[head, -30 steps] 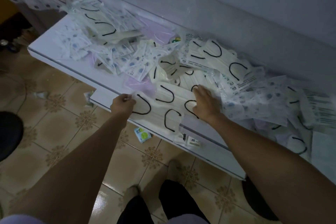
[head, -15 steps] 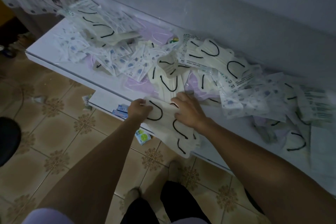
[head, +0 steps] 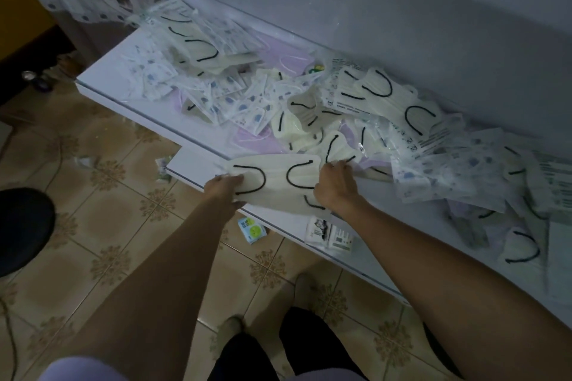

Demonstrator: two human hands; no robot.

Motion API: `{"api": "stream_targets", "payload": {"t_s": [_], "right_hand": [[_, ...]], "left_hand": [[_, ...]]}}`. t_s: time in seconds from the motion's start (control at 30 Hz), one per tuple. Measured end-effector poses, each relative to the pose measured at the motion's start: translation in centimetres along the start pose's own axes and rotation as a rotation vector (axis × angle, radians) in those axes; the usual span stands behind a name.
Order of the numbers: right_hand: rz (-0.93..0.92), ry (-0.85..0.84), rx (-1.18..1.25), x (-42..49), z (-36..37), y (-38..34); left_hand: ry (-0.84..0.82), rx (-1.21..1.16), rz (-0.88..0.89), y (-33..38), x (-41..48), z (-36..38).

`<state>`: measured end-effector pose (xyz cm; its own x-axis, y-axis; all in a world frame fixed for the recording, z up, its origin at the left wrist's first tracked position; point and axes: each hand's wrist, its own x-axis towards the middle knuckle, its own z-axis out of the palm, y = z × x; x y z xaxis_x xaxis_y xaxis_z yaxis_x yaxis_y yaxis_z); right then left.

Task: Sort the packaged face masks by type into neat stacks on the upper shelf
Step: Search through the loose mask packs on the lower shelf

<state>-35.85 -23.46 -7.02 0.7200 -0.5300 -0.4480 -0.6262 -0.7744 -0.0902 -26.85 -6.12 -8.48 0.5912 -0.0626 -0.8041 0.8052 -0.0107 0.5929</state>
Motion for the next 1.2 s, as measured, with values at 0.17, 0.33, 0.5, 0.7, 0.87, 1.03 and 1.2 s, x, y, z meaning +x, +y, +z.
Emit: {"api": "stream_targets", "payload": {"t_s": [0.17, 0.33, 0.5, 0.7, 0.87, 1.03, 1.2], "right_hand": [[0.028, -0.037, 0.228, 0.4, -1.6, 1.1], [0.002, 0.242, 0.071, 1.8, -4.2, 5.2], [0.017, 0.214, -0.057, 5.2, -7.5, 9.0], [-0.006, -0.002, -0.148, 6.8, -7.3, 9.3], [-0.065, 0.182, -0.131, 7.1, -7.7, 8.0], [-0.429, 0.297, -0.171, 5.5, -6.8, 6.6], [-0.821, 0.007, -0.235, 2.2, -2.7, 4.5]], "left_hand": [[0.058, 0.241, 0.117, -1.4, -0.7, 3.4], [0.032, 0.289, 0.089, -1.5, -0.2, 4.2], [-0.020, 0.285, 0.044, -2.1, -0.4, 4.3], [0.018, 0.199, 0.145, -1.5, -0.8, 4.7], [0.015, 0.183, 0.205, 0.0, -0.8, 3.9], [0.064, 0.133, 0.198, 1.4, -0.5, 3.6], [-0.032, 0.039, 0.096, 2.3, -0.4, 3.4]]}}
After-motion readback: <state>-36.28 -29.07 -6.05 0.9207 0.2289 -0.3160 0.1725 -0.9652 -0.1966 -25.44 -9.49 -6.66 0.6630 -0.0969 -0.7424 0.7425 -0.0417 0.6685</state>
